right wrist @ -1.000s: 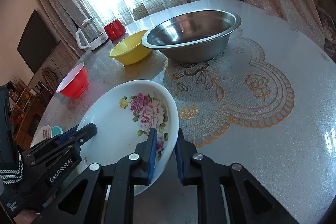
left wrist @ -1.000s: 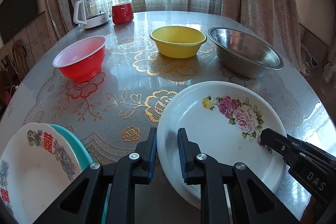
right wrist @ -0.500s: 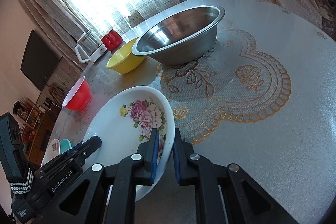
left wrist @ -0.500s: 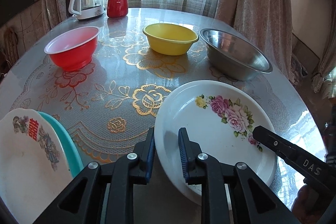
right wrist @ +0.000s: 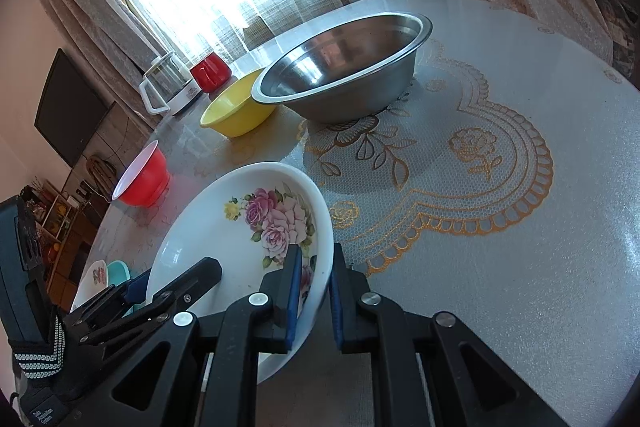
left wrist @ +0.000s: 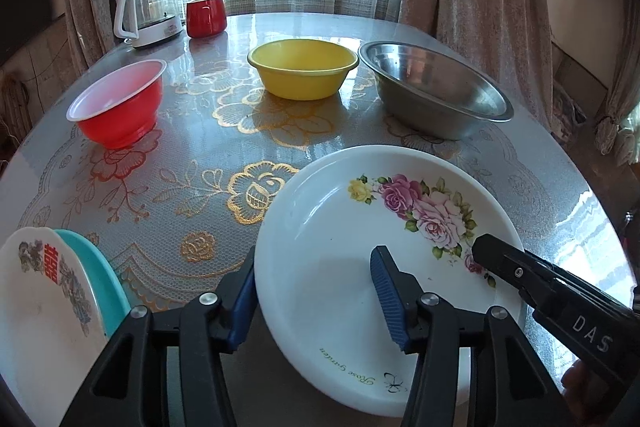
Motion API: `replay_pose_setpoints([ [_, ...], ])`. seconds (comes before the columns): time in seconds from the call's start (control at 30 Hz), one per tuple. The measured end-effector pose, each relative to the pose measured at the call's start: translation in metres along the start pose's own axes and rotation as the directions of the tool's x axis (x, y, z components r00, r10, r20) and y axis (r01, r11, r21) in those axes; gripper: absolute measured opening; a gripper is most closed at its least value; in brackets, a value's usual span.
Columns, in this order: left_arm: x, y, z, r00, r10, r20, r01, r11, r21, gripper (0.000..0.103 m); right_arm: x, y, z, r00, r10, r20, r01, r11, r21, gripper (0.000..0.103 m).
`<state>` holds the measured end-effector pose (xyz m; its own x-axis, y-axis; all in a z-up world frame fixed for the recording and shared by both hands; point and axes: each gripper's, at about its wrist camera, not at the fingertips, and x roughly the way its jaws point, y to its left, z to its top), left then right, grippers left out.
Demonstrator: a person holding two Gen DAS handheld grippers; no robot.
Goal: Organize plates and bowls
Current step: 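Grasp the rim of the rose-patterned white plate with the right tool, then lift the rose-patterned plate and carry it toward the plate stack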
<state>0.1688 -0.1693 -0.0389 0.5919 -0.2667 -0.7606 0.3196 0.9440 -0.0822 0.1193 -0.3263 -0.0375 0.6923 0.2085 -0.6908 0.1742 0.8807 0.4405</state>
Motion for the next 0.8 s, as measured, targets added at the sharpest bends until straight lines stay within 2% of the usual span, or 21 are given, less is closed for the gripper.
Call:
replay_pose_setpoints([
  [0.07, 0.0, 0.005, 0.001, 1.0, -0.003, 0.004, 0.003, 1.0, -0.03, 0.042, 0.001, 0.004, 0.0, 1.0, -0.021, -0.001, 0.021, 1.0, -0.02, 0.013],
  [0.37, -0.003, 0.019, -0.001, 1.0, -0.016, 0.017, 0.018, 0.996, -0.091, 0.025, 0.002, 0.01, 0.0, 0.999, -0.046, 0.001, 0.046, 0.998, -0.044, 0.015],
  [0.57, -0.008, 0.013, -0.006, 0.999, -0.041, 0.016, 0.041, 0.998, -0.051, 0.022, 0.0, 0.005, 0.001, 0.996, -0.082, 0.019, 0.083, 0.996, -0.021, 0.013],
  [0.7, -0.01, 0.012, -0.008, 0.998, -0.053, 0.016, 0.054, 0.997, -0.047, 0.022, -0.003, -0.003, 0.0, 0.998, -0.052, 0.026, 0.052, 0.998, 0.023, 0.013],
  [0.8, -0.011, 0.015, -0.01, 0.998, -0.06, 0.015, 0.06, 0.997, -0.052, 0.022, -0.005, 0.002, -0.004, 0.998, -0.067, 0.021, 0.067, 0.998, 0.005, 0.013],
])
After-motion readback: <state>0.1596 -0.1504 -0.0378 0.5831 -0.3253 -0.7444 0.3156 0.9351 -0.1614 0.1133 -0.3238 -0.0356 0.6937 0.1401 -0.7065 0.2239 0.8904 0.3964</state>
